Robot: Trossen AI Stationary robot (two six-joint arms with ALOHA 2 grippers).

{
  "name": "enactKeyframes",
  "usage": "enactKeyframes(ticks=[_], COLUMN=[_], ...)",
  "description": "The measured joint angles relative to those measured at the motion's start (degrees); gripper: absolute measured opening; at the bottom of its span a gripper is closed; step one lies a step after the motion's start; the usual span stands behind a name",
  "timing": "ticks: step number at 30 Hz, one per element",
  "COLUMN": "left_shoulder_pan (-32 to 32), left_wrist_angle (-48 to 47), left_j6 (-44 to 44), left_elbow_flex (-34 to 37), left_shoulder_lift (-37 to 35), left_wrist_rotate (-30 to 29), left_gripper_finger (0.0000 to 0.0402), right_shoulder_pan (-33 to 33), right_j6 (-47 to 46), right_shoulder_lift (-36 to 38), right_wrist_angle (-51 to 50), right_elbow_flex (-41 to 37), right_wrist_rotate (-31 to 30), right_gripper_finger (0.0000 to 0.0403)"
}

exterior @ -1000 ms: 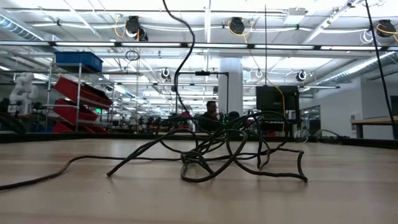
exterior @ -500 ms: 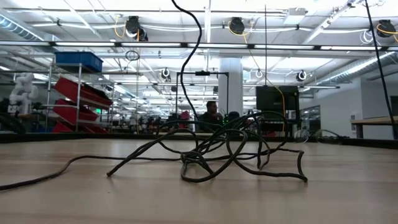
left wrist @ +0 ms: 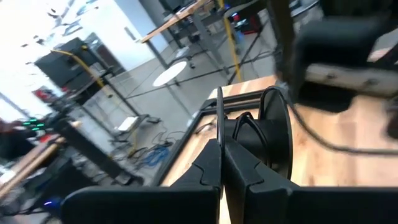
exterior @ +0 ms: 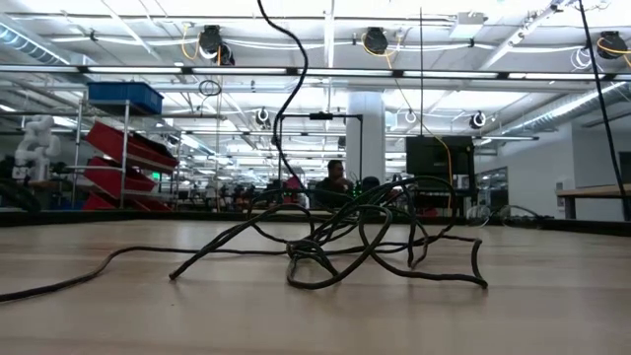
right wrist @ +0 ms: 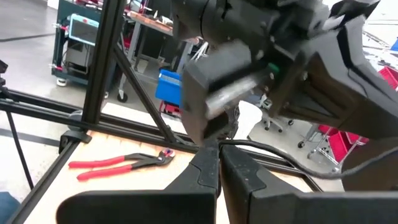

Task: Coil cords
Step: Coil the black wire onto the black spool

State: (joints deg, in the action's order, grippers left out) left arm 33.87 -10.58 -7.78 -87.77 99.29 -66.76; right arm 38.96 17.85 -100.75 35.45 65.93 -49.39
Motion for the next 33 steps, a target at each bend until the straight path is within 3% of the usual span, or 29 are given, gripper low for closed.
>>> enactKeyframes(ticks=[8, 16, 33], left_shoulder_pan=[0.0, 0.55, 0.26], left_wrist_angle=[4.02, 5.23, -1.88], left_j6=[1.28, 1.53, 1.43], left_elbow_flex=[0.0, -0.02, -0.02], left_shoulder_lift=[0.0, 0.0, 0.0], left_wrist_rotate=[7.16, 8.51, 0.67], left_gripper_finger=[0.0002, 0.0002, 0.0002], right_shoulder_pan=[-0.4, -0.55, 1.42], right_j6=[0.41, 2.06, 5.8], right_shoulder_lift=[0.02, 0.02, 0.02], right_wrist_angle=[-0.61, -0.72, 1.8], right_elbow_flex=[0.0, 0.0, 0.0], right_wrist_rotate=[-0.53, -1.44, -3.27], right_gripper_finger=[0.0, 0.0, 0.0])
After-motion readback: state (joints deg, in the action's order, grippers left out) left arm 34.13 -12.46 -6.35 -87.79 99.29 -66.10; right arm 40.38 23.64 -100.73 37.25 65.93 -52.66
